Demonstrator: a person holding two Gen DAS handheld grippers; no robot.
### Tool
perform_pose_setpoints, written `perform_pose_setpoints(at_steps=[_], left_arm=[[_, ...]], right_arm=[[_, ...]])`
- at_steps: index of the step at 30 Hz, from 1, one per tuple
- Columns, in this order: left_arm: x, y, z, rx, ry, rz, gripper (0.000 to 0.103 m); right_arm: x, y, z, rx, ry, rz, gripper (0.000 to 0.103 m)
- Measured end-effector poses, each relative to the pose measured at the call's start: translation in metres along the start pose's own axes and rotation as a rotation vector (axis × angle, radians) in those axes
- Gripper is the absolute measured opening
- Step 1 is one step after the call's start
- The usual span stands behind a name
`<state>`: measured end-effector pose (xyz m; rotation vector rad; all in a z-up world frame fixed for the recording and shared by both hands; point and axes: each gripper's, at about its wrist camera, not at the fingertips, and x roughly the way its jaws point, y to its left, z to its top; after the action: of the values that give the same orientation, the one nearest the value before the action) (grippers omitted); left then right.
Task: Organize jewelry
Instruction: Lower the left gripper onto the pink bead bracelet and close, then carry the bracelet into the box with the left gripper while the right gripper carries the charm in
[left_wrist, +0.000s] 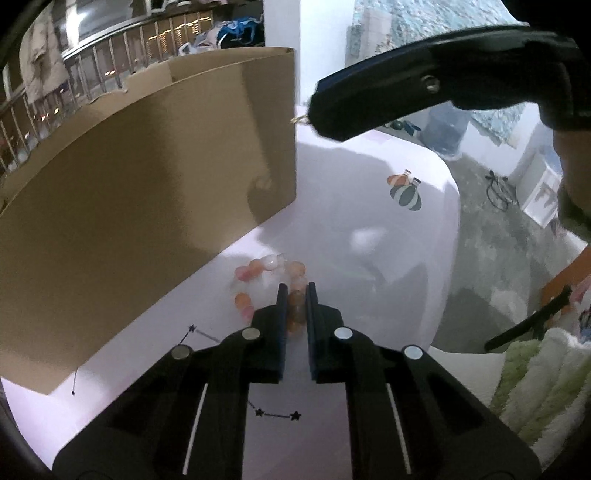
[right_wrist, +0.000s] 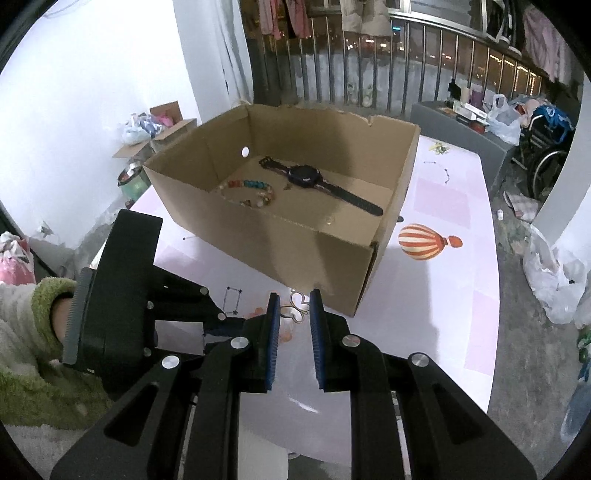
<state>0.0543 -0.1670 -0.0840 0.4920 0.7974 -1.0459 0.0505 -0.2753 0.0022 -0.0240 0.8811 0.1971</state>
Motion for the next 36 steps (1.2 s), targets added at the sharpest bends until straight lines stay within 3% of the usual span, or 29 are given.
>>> perform_pose_setpoints(at_steps=[7, 15, 19, 22, 29, 36], left_arm=[[-0.049, 0.034, 0.002, -0.144, -0.087, -0.035, 0.008], [-0.144, 0.08, 0.027, -0.273, -0.269, -0.098, 0.008], [-0.169, 0.104, 0.046, -0.283, -0.343, -0.061, 0.008], [-0.161, 0.125, 0.055, -0.302, -0.33, -0.055, 0.008], [-0.093, 0.172, 0.062, -0.393, -0.168, -0.077, 0.008], [-0.059, 0.184, 0.053, -0.436, -0.084, -0.111, 0.012]], right_arm=[[-0.009, 0.004, 0.023, -0.023, -0.057, 0.033, 0.016], [-0.015, 0.011, 0.082, -0.088, -0.132, 0.123, 0.016], [0.001, 0.01, 0.116, -0.113, -0.104, 0.184, 0.016], [0.027, 0.004, 0.138, -0.115, -0.022, 0.216, 0.016], [0.107, -0.012, 0.161, -0.069, 0.246, 0.232, 0.016], [0.149, -0.009, 0.158, -0.079, 0.367, 0.187, 0.017]])
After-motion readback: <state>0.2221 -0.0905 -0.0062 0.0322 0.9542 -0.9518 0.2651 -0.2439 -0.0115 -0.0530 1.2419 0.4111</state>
